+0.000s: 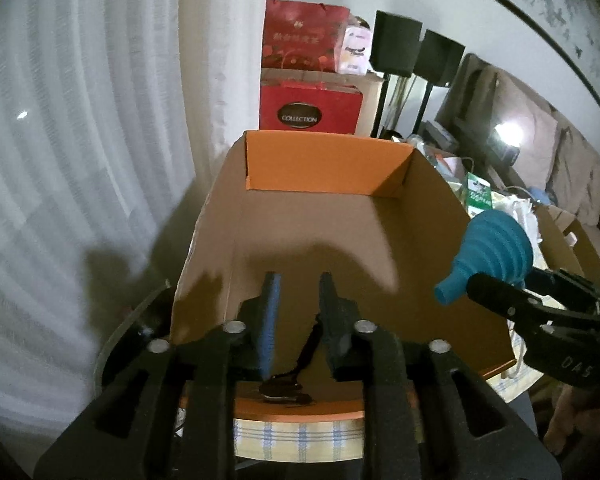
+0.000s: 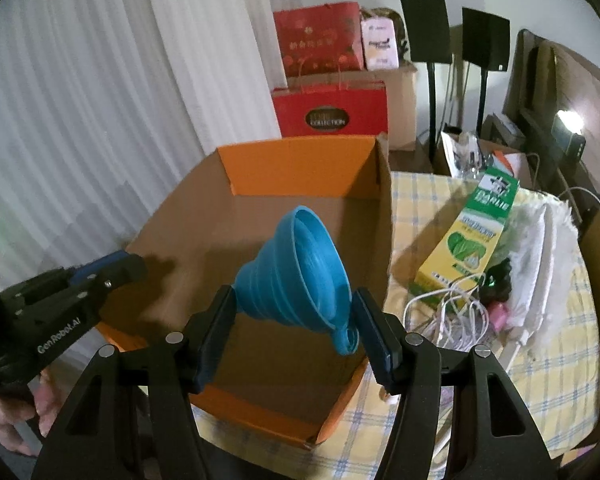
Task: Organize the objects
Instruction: 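Open the left gripper over the orange box while the right gripper releases the funnel into it, then withdraw both grippers from the orange box back over the table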
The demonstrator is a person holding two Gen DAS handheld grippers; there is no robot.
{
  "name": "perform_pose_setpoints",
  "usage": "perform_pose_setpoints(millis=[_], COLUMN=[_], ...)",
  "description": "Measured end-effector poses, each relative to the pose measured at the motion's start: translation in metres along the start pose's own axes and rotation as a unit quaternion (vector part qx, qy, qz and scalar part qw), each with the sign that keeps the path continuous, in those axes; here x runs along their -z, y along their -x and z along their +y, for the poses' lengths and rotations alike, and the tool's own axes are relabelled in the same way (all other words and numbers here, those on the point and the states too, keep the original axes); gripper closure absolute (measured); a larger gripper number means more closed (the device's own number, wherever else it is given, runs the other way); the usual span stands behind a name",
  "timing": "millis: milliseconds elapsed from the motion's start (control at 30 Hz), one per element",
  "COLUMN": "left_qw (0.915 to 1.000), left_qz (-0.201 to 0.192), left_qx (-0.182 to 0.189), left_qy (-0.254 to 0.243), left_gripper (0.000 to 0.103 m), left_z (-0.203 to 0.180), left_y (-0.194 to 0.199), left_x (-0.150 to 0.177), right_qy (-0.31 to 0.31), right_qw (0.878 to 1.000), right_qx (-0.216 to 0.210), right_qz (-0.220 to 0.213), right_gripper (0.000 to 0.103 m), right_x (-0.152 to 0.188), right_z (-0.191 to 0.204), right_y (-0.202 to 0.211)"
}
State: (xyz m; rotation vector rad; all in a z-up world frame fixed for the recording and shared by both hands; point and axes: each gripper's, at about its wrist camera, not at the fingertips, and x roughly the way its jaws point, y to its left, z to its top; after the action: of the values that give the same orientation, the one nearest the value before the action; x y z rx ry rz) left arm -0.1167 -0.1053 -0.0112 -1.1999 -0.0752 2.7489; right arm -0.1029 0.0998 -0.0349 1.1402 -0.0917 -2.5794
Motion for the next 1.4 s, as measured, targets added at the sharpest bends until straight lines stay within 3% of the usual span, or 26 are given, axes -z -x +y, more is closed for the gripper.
perform_pose_setpoints(millis=[100,233,333,400,567,633,767,1400], left_qw=[1.0000,0.9999,0.9997,0.9996,0.9995,0.9993,0.9986,0.9980], left_qz=[-0.006,-0.013,-0.019,-0.021,-0.028,-0.033,-0.045,-0.040], left_qx=[-0.005,-0.011,-0.015,-0.017,-0.008,0.006,0.014,0.046], left_qy=[0.001,0.001,0.003,0.005,0.012,0.016,0.023,-0.013], left_gripper=[0.055,0.046,0.036,0.024,0.015,0.014,0.002,0.001], left_z=[0.000,0.001,0.002,0.003,0.007,0.006,0.006,-0.054], left_y=[0.001,0.005,0.009,0.010,0.015,0.018,0.025,0.031], left_x=[0.000,0.001,0.002,0.001,0.000,0.000,-0.002,0.002], right_qy=[0.003,0.002,0.004,0.000,-0.001,-0.008,-0.009,-0.033], right_qw=[1.000,1.000,1.000,1.000,0.999,0.999,0.998,0.990], right_qx=[0.007,0.008,0.014,0.012,0.031,0.026,0.035,0.111], right_qz=[0.001,0.000,-0.009,-0.017,-0.034,-0.041,-0.058,-0.078], right_gripper=[0.040,0.028,0.028,0.023,0.013,0.001,0.000,0.000], right_x=[0.004,0.004,0.002,0.002,0.001,0.001,0.002,0.014], right_z=[0.000,0.000,0.000,-0.002,-0.011,-0.016,-0.023,-0.085], right_y=[0.000,0.003,0.010,0.015,0.028,0.034,0.046,0.091])
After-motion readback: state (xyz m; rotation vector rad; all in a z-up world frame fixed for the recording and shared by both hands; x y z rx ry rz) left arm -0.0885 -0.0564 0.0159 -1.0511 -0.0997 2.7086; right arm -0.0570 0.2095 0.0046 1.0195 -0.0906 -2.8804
